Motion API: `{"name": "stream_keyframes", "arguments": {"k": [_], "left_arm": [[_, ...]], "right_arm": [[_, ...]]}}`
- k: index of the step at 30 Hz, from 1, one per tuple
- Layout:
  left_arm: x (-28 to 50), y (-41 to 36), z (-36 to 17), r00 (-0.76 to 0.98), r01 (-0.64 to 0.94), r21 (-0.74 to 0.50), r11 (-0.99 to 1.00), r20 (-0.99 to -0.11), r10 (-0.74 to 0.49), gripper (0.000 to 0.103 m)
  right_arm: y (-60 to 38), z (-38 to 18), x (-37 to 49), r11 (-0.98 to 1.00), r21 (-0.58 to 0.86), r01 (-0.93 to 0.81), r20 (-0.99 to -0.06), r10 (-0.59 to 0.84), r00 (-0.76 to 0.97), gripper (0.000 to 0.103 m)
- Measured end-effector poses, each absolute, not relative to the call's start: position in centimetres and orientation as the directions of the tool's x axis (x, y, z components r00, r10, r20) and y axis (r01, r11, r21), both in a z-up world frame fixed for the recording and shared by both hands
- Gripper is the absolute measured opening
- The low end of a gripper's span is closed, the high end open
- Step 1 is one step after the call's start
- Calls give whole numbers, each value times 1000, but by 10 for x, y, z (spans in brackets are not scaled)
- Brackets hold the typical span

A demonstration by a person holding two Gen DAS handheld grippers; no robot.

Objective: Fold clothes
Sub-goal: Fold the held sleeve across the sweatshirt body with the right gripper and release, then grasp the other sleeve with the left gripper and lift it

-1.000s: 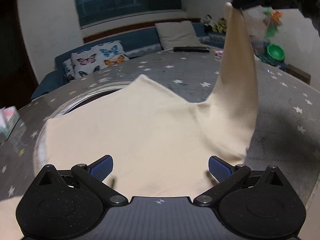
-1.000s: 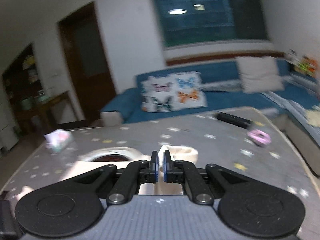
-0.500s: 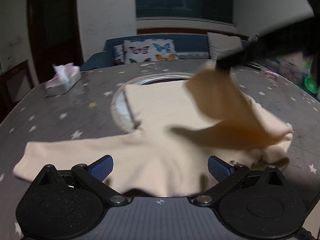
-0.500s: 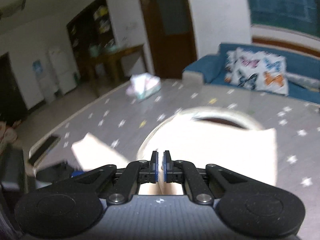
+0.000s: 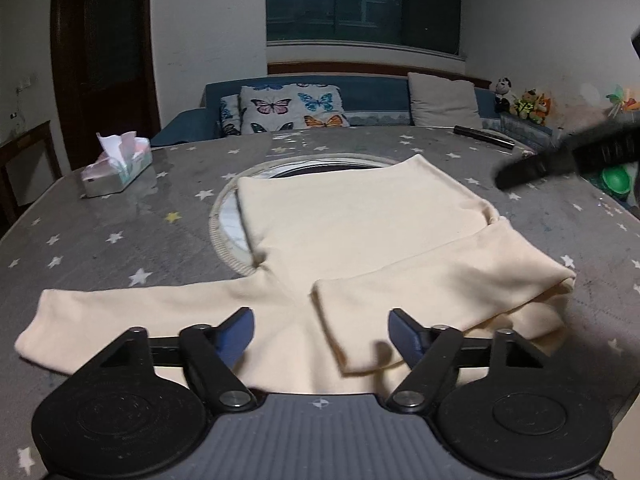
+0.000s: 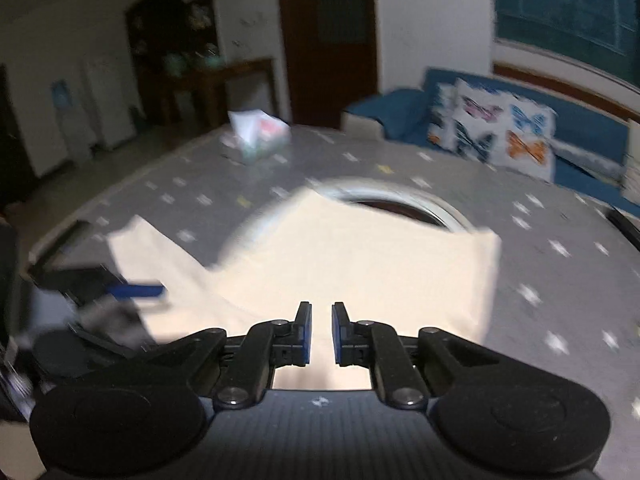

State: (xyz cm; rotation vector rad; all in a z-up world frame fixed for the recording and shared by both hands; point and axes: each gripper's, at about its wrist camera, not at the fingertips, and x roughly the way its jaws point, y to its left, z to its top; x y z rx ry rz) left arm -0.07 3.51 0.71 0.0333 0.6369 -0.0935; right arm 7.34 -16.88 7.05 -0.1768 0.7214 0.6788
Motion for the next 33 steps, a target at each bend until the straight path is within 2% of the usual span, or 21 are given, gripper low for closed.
{"name": "stream_keyframes", "arguments": {"k": [1, 3, 9, 19, 23, 33], "left_arm": [[1, 33, 7, 799, 103, 0, 995, -595, -83, 67], [5, 29, 6, 795, 118, -4, 993, -598, -96, 49], [16, 18, -2, 781, 150, 28, 988, -616, -101, 24], [23, 16, 6, 790, 144, 54, 988, -608, -82, 21], [35, 16, -2, 773, 129, 63, 990, -632, -61, 21], [28, 36, 4, 780, 81, 25, 996, -624, -48, 25]], "right_arm": [[-178, 66, 75, 787, 68, -613, -676, 488, 552, 10], [-195, 53, 75, 809, 59, -585, -702, 450, 551, 10], [-218, 14, 74, 834, 89, -544, -741, 421, 524, 10], [-211, 18, 92, 824, 64, -563, -713, 432, 552, 10], [-200, 8, 109, 833, 66, -550, -716, 423, 555, 10], [-179, 6, 108, 836, 3, -549, -735, 375, 565, 16]]}}
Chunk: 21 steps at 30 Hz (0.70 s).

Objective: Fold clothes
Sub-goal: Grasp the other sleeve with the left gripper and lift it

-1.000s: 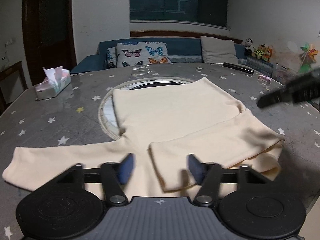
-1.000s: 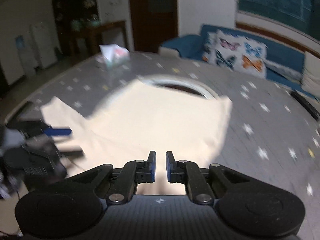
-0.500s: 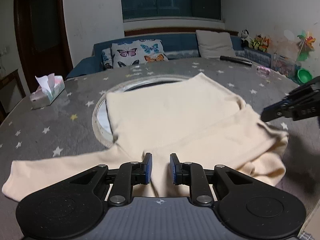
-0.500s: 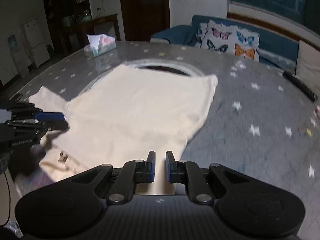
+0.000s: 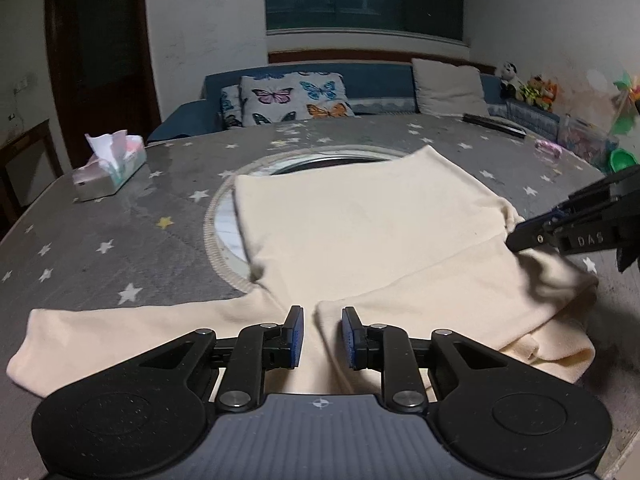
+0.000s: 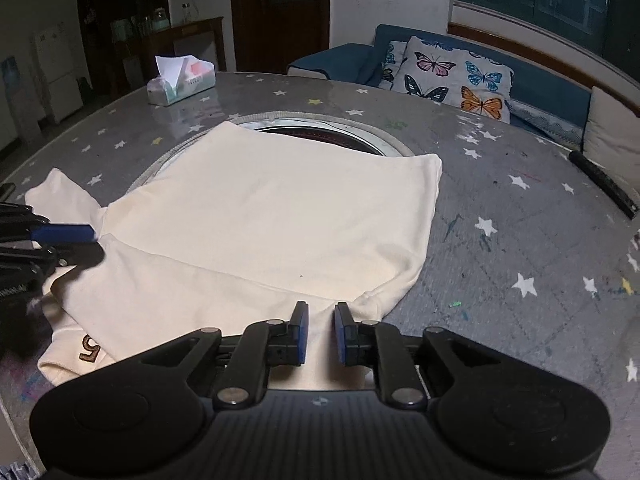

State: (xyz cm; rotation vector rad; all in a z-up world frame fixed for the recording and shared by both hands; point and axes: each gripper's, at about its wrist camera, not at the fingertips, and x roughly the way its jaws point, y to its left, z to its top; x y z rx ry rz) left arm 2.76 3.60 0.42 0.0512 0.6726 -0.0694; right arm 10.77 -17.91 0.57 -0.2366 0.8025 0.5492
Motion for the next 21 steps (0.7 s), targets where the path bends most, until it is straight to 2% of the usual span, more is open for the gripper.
{"name": "stream_keyframes", "arguments": {"k": [1, 3, 8, 14, 21], "left_arm": [[26, 39, 6, 782, 70, 21, 997, -622, -42, 27], [21, 46, 8, 789, 37, 26, 999, -614, -13, 44], [9, 73, 13, 792, -66, 22, 998, -607, 66, 51], [-8, 119, 13, 770, -225, 18, 974, -609, 189, 55], [-21, 169, 5, 708, -395, 20, 919, -630, 318, 60]], "right_arm": [[-176, 7, 105, 831, 2, -557, -734, 380, 564, 17], [-170, 9, 101, 820, 0, -572, -731, 390, 560, 18], [-154, 16, 89, 793, -6, -609, -725, 416, 549, 24], [-126, 19, 68, 728, -8, -685, -721, 470, 508, 31], [-84, 13, 41, 633, -41, -773, -720, 518, 463, 32]]}}
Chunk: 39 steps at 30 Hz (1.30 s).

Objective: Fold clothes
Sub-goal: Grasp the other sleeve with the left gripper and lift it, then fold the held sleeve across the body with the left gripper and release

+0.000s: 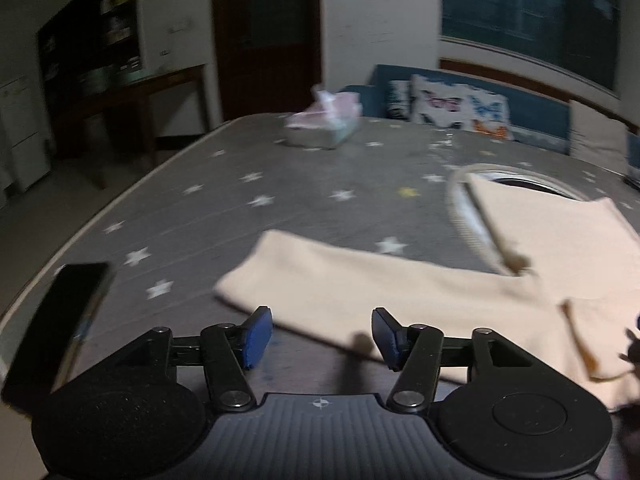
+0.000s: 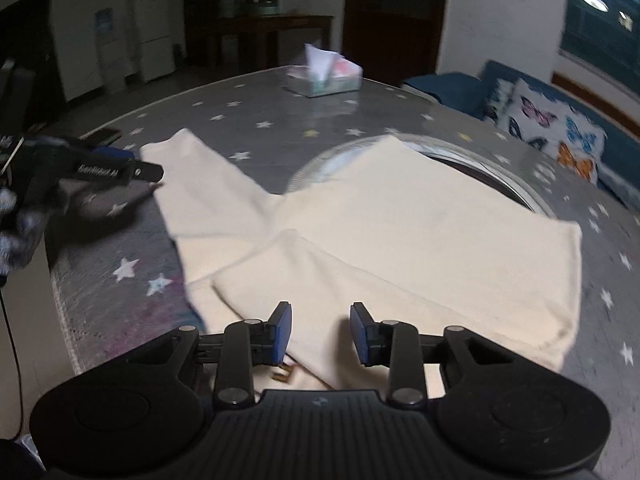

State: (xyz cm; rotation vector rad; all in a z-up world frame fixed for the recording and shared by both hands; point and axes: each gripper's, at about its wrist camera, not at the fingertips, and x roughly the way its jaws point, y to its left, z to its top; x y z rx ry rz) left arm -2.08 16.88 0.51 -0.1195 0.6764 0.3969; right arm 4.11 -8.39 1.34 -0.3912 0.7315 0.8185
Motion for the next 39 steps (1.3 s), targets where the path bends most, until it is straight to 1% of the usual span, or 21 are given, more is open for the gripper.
{"name": "stream_keyframes", "arguments": {"k": [5, 10, 13, 18, 19, 20, 21, 24, 27, 32, 39], "left_arm": [[-27, 194, 1, 680, -472, 0, 882, -637, 364, 64], [-26, 212, -2, 668, -506, -30, 862, -646, 370, 64], [-23, 221, -5, 666, -519, -55, 853, -651, 363, 63], [-16, 229, -7, 676, -518, -79, 852, -647, 351, 53], [-14, 230, -7, 678, -518, -79, 852, -645, 353, 50], [-13, 231, -7, 680, -517, -78, 852, -642, 354, 42], [-12, 232, -7, 683, -516, -82, 853, -640, 352, 32], [-8, 234, -4, 697, -510, -115, 853, -636, 331, 10], [-5, 232, 4, 717, -495, -137, 858, -622, 315, 6], [-2, 199, 40, 808, -372, -213, 904, -553, 203, 5], [11, 106, 88, 899, -60, -237, 970, -435, -51, 5]], "right_arm": [[-60, 5, 34, 592, -56, -804, -727, 528, 440, 32], [-54, 4, 30, 581, -72, -811, -723, 529, 443, 32], [-55, 5, 30, 584, -71, -808, -720, 531, 447, 32], [-56, 8, 30, 590, -71, -804, -714, 533, 454, 33], [-57, 8, 30, 591, -70, -803, -713, 533, 455, 33], [-57, 9, 30, 592, -70, -803, -712, 534, 456, 33], [-57, 9, 30, 594, -70, -802, -711, 534, 458, 33], [-64, 12, 31, 608, -65, -791, -704, 534, 468, 33], [-83, 15, 34, 643, -52, -764, -692, 528, 492, 33], [-115, 22, 39, 698, -29, -716, -672, 517, 531, 33], [-159, 30, 45, 767, 8, -642, -644, 495, 584, 33]]}}
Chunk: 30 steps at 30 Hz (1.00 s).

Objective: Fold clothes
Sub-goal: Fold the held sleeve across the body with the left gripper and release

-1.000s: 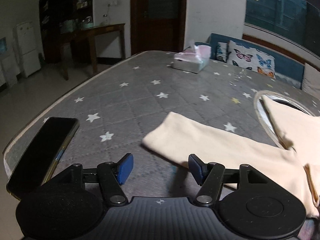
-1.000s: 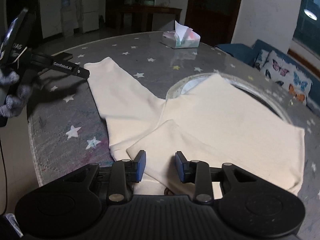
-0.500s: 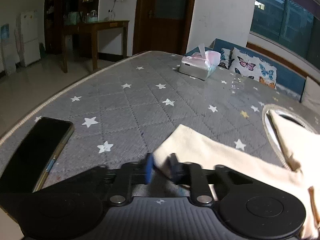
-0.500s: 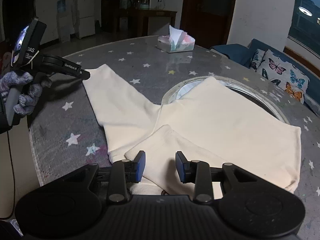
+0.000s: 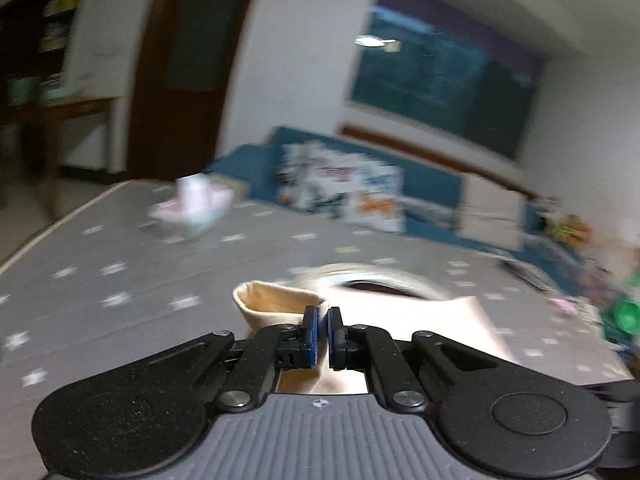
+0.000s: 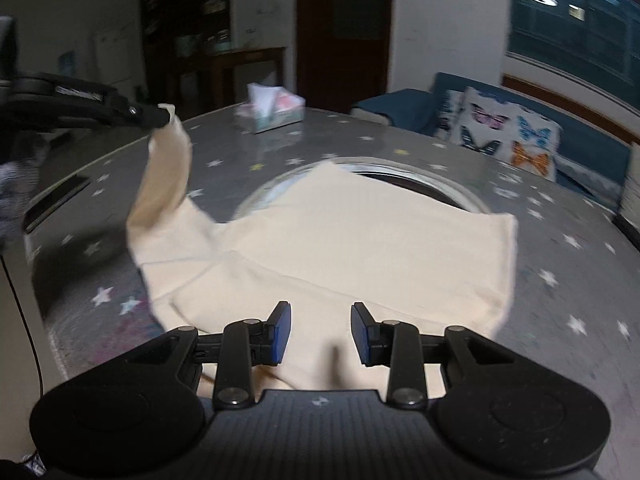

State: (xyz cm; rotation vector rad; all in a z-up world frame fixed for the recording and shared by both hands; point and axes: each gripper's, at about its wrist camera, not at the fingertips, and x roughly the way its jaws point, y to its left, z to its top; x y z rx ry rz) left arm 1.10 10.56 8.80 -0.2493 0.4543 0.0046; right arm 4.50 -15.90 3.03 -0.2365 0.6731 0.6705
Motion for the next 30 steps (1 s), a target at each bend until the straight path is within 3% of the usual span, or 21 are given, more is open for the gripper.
{"name": "stream_keyframes", "arguments": {"k": [7, 15, 16, 20, 25, 30], "left_arm": [[30, 7, 99, 866, 220, -217, 951, -405, -293, 5], [42, -65, 67, 747, 386, -192, 902, -509, -428, 11], [41, -68, 64, 741, 392, -184, 901, -518, -428, 14], [32, -52, 57, 753, 377, -150, 914, -524, -397, 41], [18, -11, 50, 799, 283, -92, 955, -528, -288, 47], [8, 31, 34, 796, 156, -45, 987, -585, -152, 47]], "right_arm": [[-204, 34, 52, 828, 45, -559, -625, 460, 631, 33], [-244, 30, 57, 878, 105, -468, -625, 424, 656, 33], [-248, 30, 58, 882, 116, -458, -625, 423, 656, 33], [-253, 31, 59, 882, 147, -447, -622, 434, 652, 33], [-241, 30, 58, 863, 169, -477, -622, 468, 627, 32], [-221, 16, 66, 857, 151, -492, -654, 460, 601, 32]]}}
